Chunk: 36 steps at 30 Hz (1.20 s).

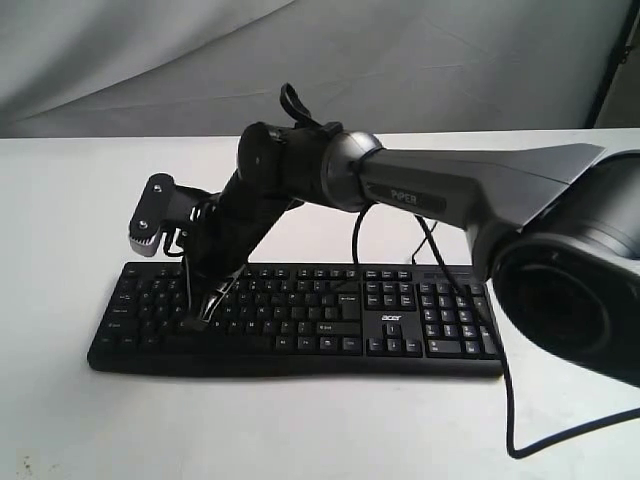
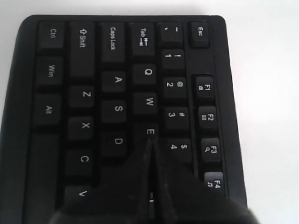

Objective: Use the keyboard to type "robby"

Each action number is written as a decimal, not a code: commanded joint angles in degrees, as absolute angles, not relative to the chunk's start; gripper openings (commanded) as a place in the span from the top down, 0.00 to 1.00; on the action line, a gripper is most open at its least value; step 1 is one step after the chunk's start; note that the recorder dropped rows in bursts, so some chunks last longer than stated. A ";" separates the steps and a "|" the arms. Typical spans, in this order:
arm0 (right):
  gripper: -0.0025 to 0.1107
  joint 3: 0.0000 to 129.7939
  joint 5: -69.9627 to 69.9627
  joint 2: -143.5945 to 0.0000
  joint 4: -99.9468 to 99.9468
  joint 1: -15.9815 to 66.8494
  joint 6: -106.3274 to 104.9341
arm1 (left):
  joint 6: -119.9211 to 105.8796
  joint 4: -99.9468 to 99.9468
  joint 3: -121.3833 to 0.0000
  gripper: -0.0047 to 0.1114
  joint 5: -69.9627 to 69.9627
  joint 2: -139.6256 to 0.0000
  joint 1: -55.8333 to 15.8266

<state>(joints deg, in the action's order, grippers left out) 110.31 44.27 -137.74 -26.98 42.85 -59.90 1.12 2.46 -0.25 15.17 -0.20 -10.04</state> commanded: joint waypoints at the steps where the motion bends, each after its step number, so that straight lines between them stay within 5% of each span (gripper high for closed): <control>1: 0.98 110.72 44.62 -138.32 -28.63 42.74 -61.39 | 1.28 2.74 0.00 0.96 14.84 0.00 -10.36; 36: 0.98 110.72 45.58 -138.36 -29.03 42.74 -61.76 | 1.28 2.74 0.00 0.96 14.84 0.00 -10.36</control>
<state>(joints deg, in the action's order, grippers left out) 110.31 45.02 -138.48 -28.35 42.85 -61.47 1.12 2.46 -0.25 15.17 -0.20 -10.04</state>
